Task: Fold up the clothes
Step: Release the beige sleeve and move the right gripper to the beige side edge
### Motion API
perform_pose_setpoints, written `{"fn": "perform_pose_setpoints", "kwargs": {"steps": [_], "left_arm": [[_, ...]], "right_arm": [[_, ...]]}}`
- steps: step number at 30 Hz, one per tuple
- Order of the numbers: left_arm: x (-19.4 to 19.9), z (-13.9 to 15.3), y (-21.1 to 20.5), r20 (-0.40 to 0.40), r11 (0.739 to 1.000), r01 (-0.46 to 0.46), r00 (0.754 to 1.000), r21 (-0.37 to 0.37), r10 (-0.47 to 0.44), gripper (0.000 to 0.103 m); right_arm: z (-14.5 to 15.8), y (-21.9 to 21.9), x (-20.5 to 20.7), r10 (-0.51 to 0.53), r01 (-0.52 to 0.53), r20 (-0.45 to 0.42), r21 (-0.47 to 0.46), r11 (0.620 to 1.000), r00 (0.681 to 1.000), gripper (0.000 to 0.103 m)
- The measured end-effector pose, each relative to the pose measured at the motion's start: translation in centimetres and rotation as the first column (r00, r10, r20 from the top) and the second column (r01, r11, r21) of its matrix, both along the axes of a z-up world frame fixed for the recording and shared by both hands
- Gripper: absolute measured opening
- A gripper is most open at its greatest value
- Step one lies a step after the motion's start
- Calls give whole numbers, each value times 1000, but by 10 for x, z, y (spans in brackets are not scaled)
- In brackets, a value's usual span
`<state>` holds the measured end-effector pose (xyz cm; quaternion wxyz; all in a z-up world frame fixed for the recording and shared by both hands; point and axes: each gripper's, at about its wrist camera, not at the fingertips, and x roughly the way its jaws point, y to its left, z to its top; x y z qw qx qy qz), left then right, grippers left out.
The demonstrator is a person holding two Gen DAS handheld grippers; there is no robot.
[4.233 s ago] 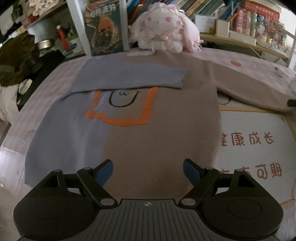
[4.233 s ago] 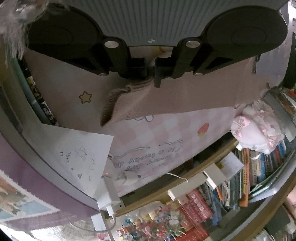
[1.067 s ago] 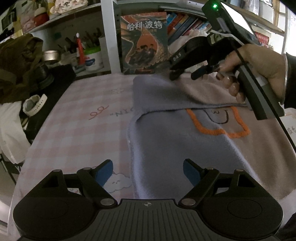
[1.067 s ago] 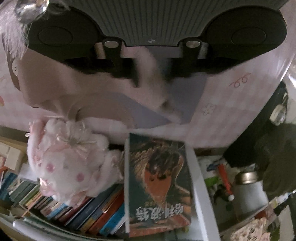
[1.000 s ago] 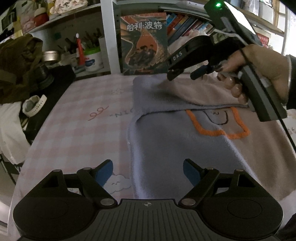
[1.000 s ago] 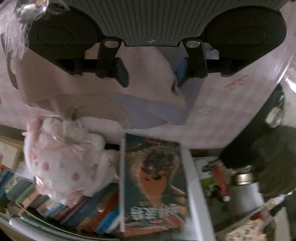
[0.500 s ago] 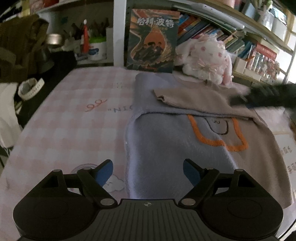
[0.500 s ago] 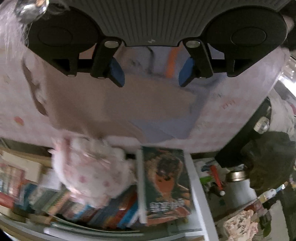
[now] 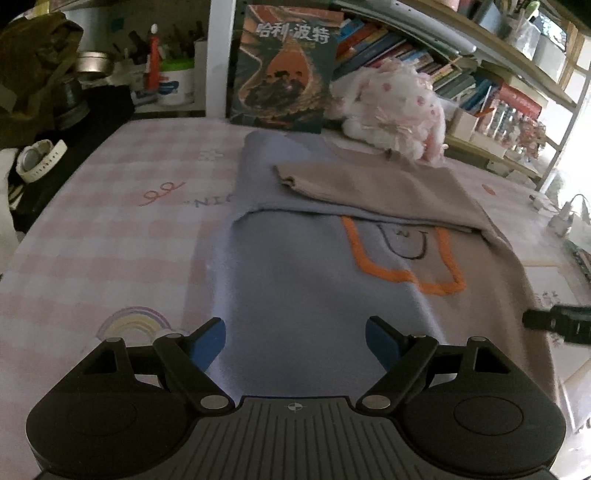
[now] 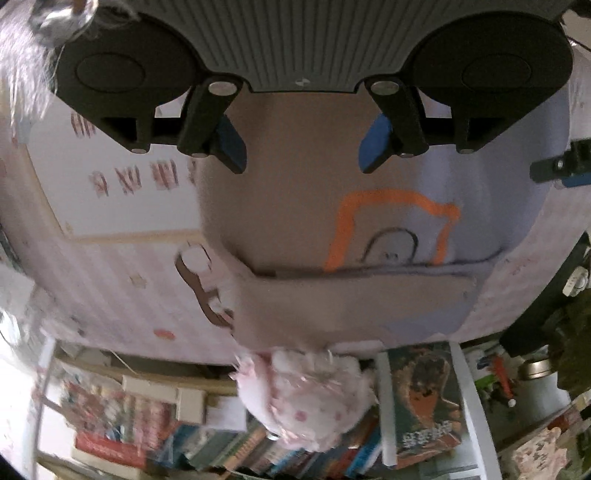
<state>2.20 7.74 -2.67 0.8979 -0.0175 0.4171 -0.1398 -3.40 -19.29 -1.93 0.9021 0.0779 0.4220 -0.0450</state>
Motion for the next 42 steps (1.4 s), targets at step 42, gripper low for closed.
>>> {"fn": "perform_pose_setpoints", "kwargs": {"steps": [42], "left_arm": [[-81, -5, 23, -32, 981, -187, 982, 46, 189, 77]], "right_arm": [[-21, -33, -110, -95, 101, -43, 194, 976, 995, 69]]}}
